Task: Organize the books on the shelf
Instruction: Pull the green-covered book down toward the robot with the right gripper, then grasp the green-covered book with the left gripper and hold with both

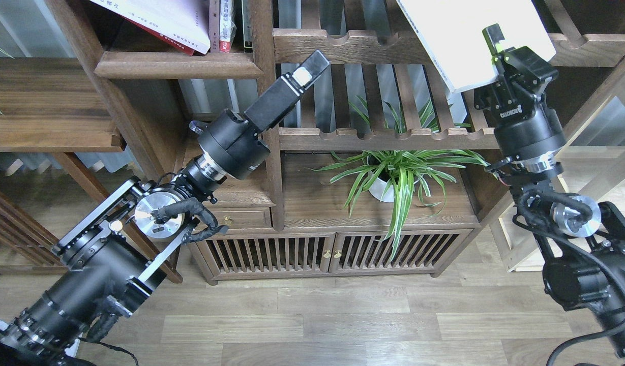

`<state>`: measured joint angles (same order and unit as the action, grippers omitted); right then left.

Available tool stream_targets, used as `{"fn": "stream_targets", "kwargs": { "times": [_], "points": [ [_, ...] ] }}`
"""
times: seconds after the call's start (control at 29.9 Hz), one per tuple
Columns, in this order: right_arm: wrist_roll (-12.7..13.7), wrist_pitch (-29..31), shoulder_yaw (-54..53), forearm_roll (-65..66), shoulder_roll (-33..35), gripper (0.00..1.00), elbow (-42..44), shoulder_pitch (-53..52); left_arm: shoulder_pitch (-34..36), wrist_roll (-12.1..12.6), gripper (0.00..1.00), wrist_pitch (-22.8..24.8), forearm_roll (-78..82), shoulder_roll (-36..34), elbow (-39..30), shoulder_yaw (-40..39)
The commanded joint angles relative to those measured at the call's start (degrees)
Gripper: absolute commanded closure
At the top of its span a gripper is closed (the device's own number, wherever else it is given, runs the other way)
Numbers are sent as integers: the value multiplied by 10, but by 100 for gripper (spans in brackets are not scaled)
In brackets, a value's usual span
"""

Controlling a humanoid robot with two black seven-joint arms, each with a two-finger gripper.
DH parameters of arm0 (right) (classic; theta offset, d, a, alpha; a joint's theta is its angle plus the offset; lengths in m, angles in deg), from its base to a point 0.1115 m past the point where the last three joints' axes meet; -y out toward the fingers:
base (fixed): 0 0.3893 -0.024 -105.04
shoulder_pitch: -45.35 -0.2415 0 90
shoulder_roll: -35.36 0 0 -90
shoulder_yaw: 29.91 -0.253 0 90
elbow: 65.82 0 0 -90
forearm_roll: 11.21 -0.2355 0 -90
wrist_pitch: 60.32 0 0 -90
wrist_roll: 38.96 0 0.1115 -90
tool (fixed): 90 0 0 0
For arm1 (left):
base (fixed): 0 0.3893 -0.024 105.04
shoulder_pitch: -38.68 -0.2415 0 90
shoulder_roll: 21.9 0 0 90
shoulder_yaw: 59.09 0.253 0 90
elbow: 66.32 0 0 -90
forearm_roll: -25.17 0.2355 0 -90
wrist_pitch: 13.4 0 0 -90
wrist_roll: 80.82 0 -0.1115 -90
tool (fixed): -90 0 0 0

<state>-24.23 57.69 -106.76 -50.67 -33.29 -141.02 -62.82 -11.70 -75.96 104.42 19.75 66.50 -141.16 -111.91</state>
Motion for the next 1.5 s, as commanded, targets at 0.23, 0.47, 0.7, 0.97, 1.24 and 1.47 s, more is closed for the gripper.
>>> {"fn": "stream_targets", "kwargs": {
  "times": [0.23,0.47,0.7,0.97,1.24,1.47],
  "points": [
    [0,0,43,1,-5,96,-4,-4,56,1,2,-18,-61,5,62,2],
    [-1,0,49,3,-17,96,-4,-27,56,1,2,-61,-78,12,63,9],
    [-1,0,71,13,-29,96,-5,-35,67,36,2,-69,-88,16,69,5],
    [0,0,87,29,-52,96,-5,-36,92,37,2,-88,-98,16,78,4],
    [0,0,87,48,-74,96,-5,-38,114,37,2,-95,-98,16,112,11],
    [0,0,87,50,-75,96,-5,-37,128,37,2,-93,-94,16,129,25]
  ]
}}
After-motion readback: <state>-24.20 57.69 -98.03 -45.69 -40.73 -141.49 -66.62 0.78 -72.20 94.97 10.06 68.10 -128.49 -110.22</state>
